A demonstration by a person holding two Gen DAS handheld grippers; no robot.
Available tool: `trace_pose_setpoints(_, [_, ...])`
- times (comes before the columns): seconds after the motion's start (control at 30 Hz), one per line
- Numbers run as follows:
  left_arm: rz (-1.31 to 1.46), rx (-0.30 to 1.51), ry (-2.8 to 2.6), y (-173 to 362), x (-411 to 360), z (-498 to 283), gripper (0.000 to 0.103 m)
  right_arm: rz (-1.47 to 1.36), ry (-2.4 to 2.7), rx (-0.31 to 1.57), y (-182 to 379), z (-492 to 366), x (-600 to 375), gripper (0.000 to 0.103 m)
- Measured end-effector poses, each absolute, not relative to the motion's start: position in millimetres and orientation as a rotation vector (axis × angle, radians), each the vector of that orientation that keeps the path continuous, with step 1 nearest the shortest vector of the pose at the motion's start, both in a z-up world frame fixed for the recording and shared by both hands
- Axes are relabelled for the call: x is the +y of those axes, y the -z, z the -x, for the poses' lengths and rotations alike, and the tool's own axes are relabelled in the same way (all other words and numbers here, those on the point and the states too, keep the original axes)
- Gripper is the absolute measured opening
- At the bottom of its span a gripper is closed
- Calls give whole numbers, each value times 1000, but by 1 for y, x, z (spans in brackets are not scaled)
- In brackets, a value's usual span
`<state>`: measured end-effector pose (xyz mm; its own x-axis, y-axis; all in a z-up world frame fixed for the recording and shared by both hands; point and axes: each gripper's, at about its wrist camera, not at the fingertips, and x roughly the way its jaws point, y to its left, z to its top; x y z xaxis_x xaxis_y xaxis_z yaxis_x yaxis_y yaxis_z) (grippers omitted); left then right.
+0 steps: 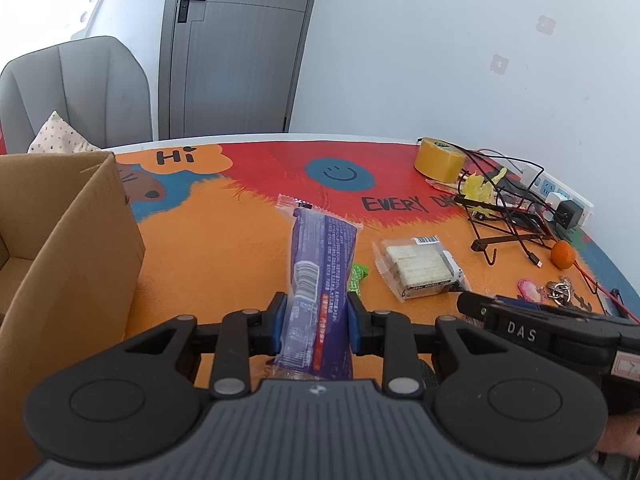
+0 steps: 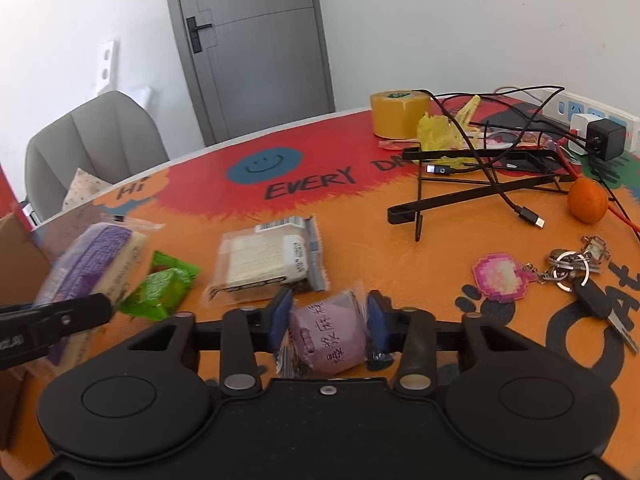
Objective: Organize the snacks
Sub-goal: 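Lift the purple bar with the left tool while the right tool grasps the pink-wrapped cake, then carry the purple bar in the left tool and pink cake in the right tool to the box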
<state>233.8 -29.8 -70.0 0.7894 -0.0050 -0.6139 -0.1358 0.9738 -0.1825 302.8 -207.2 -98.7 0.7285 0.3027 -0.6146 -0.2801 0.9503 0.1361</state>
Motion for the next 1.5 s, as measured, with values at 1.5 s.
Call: trace_pose_setpoints(1.5, [230,469,-204,-14,46,-128,29,-86,-524,499,18,-209,-132,38])
